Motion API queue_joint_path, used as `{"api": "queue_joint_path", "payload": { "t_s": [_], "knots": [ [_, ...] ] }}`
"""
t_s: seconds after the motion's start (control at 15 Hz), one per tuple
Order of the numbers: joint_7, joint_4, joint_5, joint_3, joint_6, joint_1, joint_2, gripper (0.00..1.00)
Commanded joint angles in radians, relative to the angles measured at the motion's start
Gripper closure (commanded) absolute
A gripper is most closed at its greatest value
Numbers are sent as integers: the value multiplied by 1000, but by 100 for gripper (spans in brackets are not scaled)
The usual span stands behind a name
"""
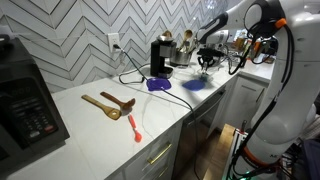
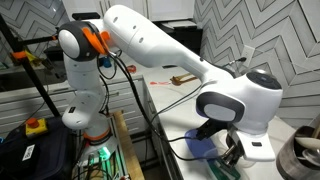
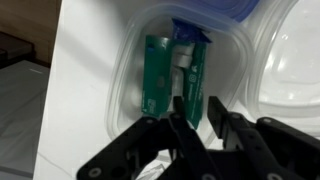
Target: Remove the small lunch box from the bigger lunch box, then open the small lunch box and add green object, then close it
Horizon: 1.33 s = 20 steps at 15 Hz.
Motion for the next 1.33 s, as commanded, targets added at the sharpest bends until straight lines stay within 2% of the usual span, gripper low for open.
{"api": "queue_joint_path", "payload": {
  "t_s": [0.0, 0.33, 0.67, 1.0, 1.27],
  "knots": [
    [22, 32, -4, -9, -40, 3, 8, 38],
    [-10, 19, -17, -8, -30, 6, -37, 0],
    [-114, -41, -102, 14, -16, 38, -126, 0],
    [-228, -161, -196, 83, -25, 102, -248, 0],
    [-354, -286, -193, 137, -3, 138, -326, 0]
  ]
}}
